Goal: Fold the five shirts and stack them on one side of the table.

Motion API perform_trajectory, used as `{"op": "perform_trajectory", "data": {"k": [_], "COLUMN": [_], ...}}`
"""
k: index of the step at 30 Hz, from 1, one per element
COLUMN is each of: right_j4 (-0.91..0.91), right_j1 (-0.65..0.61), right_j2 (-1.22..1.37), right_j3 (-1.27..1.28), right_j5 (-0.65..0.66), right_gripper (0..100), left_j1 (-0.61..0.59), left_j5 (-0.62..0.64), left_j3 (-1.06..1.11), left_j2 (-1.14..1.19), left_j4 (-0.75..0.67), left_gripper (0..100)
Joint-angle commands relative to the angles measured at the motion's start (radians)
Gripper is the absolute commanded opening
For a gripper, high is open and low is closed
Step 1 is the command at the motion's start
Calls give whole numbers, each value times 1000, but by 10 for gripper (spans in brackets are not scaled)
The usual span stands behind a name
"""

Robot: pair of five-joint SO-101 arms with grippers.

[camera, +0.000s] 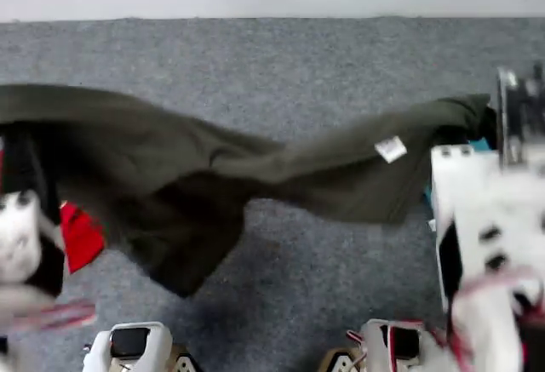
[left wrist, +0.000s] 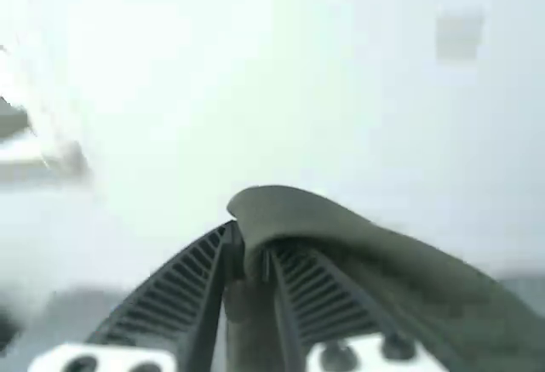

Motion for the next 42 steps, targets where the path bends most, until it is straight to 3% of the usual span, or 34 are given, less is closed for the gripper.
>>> {"op": "perform_trajectory", "data": {"k": [1,10,17,27,37,42], "right_j4": [-5,-7,1,-4,-166,-197], "right_j1": [1,1,1,-1,-1,-2], "right_j2": [-47,-131,-128,-101,-99,-110], "right_j3": [-26,-26,-12,239,540,571], "right_j5": [5,3,3,2,5,8], "right_gripper": [10,10,10,10,10,10], "left_j1": [-6,0,2,2,2,2], "left_j5": [9,9,9,5,5,5], "left_j3": [-44,-260,-90,58,384,430], "left_j2": [-18,-11,-11,-12,-11,-17], "left_j4": [-51,-87,-78,-84,-235,-258], "left_gripper": [13,12,12,12,12,12]}}
